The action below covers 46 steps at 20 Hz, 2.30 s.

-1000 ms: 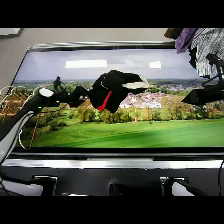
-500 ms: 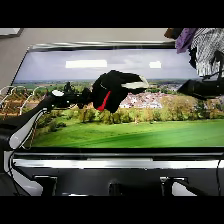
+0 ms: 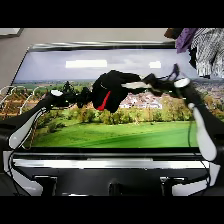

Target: Fold the clothes and pants, and hang the long-sleeved shirts on hangers.

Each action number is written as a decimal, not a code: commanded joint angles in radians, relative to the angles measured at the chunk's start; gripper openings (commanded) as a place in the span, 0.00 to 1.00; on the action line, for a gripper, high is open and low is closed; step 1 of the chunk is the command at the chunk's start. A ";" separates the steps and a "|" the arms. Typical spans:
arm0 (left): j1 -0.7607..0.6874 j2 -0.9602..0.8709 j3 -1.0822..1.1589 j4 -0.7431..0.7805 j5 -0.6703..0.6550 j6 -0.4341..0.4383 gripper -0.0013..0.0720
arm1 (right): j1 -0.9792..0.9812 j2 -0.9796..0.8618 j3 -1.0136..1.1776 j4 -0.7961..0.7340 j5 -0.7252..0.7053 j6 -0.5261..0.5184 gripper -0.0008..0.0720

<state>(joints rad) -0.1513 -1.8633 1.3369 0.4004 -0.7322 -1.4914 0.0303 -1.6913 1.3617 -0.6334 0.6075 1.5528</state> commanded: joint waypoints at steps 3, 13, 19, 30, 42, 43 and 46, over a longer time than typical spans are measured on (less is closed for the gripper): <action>0.001 0.001 0.001 0.000 -0.005 0.000 0.07 | 0.124 -0.109 0.000 0.046 -0.188 0.137 0.94; 0.007 0.003 0.002 0.000 -0.019 0.000 0.06 | 0.113 -0.141 0.000 0.047 -0.266 0.224 0.08; 0.048 0.086 0.055 0.066 -0.067 -0.005 0.06 | 0.039 0.028 0.000 -0.098 -0.122 0.190 0.07; 0.153 0.695 0.464 0.557 -0.307 -0.186 0.06 | -0.078 0.869 0.175 -0.410 -0.030 0.084 0.07; 0.162 1.067 0.449 1.069 -0.358 -0.499 0.06 | -0.078 1.201 0.175 -0.853 0.131 0.379 0.07; 0.162 1.038 0.441 1.069 -0.346 -0.499 0.06 | -0.078 1.159 0.175 -0.838 0.171 0.407 0.07; 0.156 0.885 0.432 1.066 -0.314 -0.483 0.06 | -0.078 0.976 0.175 -0.817 0.288 0.398 0.07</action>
<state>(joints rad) 0.0090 -0.8837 1.7771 1.4387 -1.0805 -1.9713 -0.0467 -0.5896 1.5364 -1.4460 0.7929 1.9179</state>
